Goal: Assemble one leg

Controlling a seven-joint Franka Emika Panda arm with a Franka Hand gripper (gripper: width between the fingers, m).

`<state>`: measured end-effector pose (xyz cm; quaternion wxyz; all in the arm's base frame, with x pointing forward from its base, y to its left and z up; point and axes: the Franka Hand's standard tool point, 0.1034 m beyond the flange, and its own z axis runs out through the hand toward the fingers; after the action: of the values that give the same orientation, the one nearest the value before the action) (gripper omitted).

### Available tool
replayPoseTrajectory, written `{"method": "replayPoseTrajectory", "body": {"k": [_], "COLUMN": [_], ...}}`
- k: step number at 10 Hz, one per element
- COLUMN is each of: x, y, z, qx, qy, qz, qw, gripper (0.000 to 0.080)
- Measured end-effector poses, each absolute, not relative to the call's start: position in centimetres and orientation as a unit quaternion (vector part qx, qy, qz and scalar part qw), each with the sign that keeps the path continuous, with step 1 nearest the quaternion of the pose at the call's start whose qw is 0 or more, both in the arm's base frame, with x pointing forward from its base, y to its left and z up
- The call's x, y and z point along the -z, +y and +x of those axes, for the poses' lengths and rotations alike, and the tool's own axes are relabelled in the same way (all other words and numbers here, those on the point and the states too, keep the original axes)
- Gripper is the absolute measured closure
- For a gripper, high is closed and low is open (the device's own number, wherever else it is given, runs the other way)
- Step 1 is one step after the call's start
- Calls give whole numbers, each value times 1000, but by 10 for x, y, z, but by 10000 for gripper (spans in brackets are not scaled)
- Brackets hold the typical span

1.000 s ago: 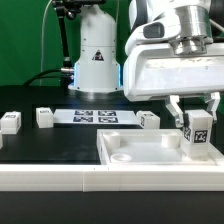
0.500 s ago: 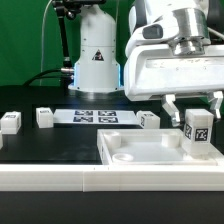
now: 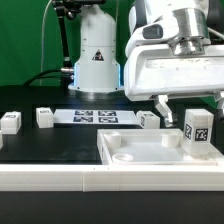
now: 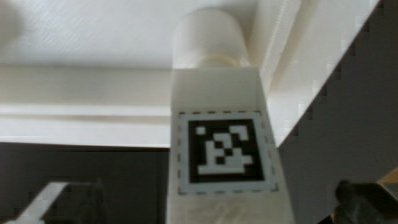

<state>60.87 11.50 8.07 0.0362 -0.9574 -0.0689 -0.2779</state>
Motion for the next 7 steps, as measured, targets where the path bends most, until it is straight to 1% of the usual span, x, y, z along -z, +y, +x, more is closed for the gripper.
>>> {"method": "replayPoseTrajectory", "body": {"k": [1,4,5,6,7], "x": [-81,-96,-101,-98,-91], "y": [115,114,115,114,115], "z": [609,615,618,618,615], "qx": [277,248,253,251,201], "qy": [-70,-75,-75,-75,-77], "qz": [-958,-965,-964,-964,-976], "qw": [36,37,37,37,39], "gripper": [151,150,150,150,150]}}
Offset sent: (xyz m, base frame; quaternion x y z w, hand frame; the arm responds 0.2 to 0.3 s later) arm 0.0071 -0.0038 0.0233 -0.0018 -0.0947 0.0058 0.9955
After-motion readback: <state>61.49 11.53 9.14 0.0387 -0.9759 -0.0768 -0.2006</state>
